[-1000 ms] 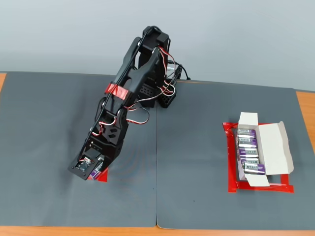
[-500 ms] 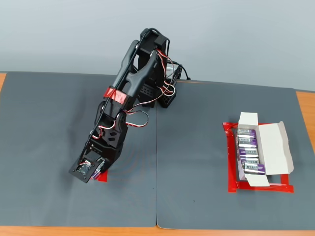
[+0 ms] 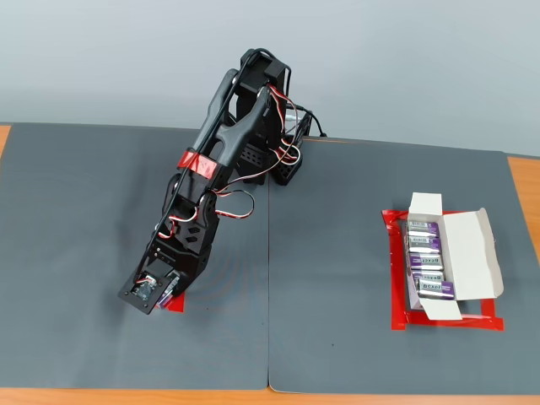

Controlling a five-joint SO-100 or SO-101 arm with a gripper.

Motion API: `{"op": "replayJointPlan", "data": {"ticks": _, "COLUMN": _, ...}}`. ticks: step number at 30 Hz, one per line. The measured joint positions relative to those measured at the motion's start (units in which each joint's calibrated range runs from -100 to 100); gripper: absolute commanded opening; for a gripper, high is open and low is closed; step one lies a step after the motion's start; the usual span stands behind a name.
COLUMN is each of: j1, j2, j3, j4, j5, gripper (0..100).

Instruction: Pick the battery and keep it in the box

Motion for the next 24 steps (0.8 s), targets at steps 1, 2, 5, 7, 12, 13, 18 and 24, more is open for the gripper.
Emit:
{"op": "replayJointPlan", "data": {"ticks": 1, "j1": 0.00, "j2": 0.00, "j3": 0.00, "j4": 0.00, "j5": -0.05, "gripper": 7}}
{"op": "replayJointPlan", "data": {"ticks": 2, "j1": 0.00, "j2": 0.00, "j3": 0.00, "j4": 0.00, "j5": -0.15, "gripper": 6}}
{"op": "replayJointPlan", "data": {"ticks": 5, "j1": 0.07, "j2": 0.00, "j3": 0.00, "j4": 0.00, "j5": 0.00, "gripper": 5}}
{"op": "replayJointPlan", "data": {"ticks": 7, "j1": 0.07, "j2": 0.00, "j3": 0.00, "j4": 0.00, "j5": 0.00, "gripper": 5}}
{"op": "replayJointPlan", "data": {"ticks": 12, "j1": 0.07, "j2": 0.00, "j3": 0.00, "j4": 0.00, "j5": 0.00, "gripper": 5}}
{"op": "replayJointPlan", "data": {"ticks": 13, "j1": 0.07, "j2": 0.00, "j3": 0.00, "j4": 0.00, "j5": 0.00, "gripper": 5}}
{"op": "replayJointPlan", "data": {"ticks": 18, "j1": 0.07, "j2": -0.76, "j3": -0.27, "j4": 0.35, "j5": 0.00, "gripper": 5}}
{"op": "replayJointPlan", "data": {"ticks": 24, "j1": -0.37, "j2": -6.37, "j3": -0.27, "j4": 1.56, "j5": 0.10, "gripper": 5}}
